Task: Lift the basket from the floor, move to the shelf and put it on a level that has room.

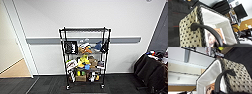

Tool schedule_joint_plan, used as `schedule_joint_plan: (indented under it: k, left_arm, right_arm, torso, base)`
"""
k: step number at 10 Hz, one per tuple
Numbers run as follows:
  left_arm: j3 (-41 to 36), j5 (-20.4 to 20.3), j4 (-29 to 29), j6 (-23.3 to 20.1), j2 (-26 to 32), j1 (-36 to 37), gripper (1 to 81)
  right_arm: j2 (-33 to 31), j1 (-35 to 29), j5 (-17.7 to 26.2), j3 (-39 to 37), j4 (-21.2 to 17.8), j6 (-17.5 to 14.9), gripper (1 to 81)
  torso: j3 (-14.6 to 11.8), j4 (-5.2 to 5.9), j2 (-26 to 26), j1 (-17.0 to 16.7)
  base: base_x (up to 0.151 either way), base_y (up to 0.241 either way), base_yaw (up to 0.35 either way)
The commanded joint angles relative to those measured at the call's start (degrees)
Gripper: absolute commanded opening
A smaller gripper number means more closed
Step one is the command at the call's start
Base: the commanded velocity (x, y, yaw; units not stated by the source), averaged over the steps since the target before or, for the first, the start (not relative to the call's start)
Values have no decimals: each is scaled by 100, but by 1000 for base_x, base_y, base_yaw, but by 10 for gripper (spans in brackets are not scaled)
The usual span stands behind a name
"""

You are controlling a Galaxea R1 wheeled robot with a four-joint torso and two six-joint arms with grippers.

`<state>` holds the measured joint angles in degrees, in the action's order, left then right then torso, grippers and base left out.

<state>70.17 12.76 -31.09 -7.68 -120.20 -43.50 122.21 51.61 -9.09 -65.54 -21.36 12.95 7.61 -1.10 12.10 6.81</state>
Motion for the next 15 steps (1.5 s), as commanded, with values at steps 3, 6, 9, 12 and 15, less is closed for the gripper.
schedule_joint_plan:
  k: [3, 6, 9, 12, 15]
  left_arm:
    - [-117, 306, -117, -41, 136, 706, 10]
    - [-117, 314, -108, -58, 118, 689, 10]
    - [-117, 306, -108, -58, 118, 689, 10]
    - [-108, 306, -99, -58, 110, 689, 10]
    - [-47, 323, -108, -49, 83, 689, 10]
  right_arm:
    - [-133, -656, 39, 358, 44, 24, 10]
    - [-142, -656, 39, 376, 44, 24, 10]
    - [-141, -656, 39, 385, 44, 24, 10]
    - [-142, -639, 39, 402, 44, 15, 10]
    - [-133, -639, 39, 394, 44, 15, 10]
  torso:
    - [11, 0, 0, -2]
    - [11, 0, -731, -479]
    - [11, 0, -737, -488]
    - [-187, 0, -879, -588]
    - [-129, 0, -1210, -681]
  base:
    - [0, 0, 0]
    - [0, 0, 0]
    - [0, 0, 0]
    - [0, 0, 0]
    - [0, 0, 0]
